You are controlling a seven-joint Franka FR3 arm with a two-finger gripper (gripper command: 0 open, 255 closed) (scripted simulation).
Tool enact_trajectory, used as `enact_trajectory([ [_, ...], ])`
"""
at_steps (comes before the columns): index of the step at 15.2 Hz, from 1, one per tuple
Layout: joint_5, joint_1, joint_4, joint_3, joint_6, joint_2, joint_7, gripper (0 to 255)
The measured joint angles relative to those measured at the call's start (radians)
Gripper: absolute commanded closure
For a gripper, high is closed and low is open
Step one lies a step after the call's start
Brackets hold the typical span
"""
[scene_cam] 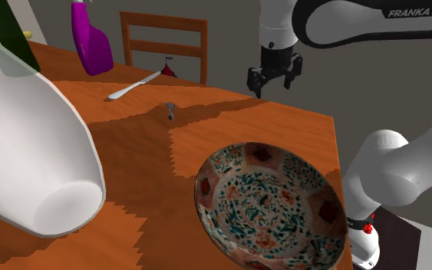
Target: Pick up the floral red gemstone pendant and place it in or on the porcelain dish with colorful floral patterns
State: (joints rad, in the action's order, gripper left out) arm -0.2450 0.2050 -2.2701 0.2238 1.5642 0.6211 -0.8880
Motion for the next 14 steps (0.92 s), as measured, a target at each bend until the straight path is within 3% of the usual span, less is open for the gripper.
enact_trajectory([
  [1, 0.093, 0.023, 0.035, 0.014, 0.003, -0.033, -0.056, 0],
  [4, 0.126, 0.057, 0.094, 0.028, 0.005, -0.105, -0.179, 0],
  [7, 0.273, 0.082, 0.148, 0.054, 0.041, -0.158, -0.289, 0],
  [14, 0.334, 0.077, 0.348, 0.141, 0.086, -0.338, -0.53, 0],
])
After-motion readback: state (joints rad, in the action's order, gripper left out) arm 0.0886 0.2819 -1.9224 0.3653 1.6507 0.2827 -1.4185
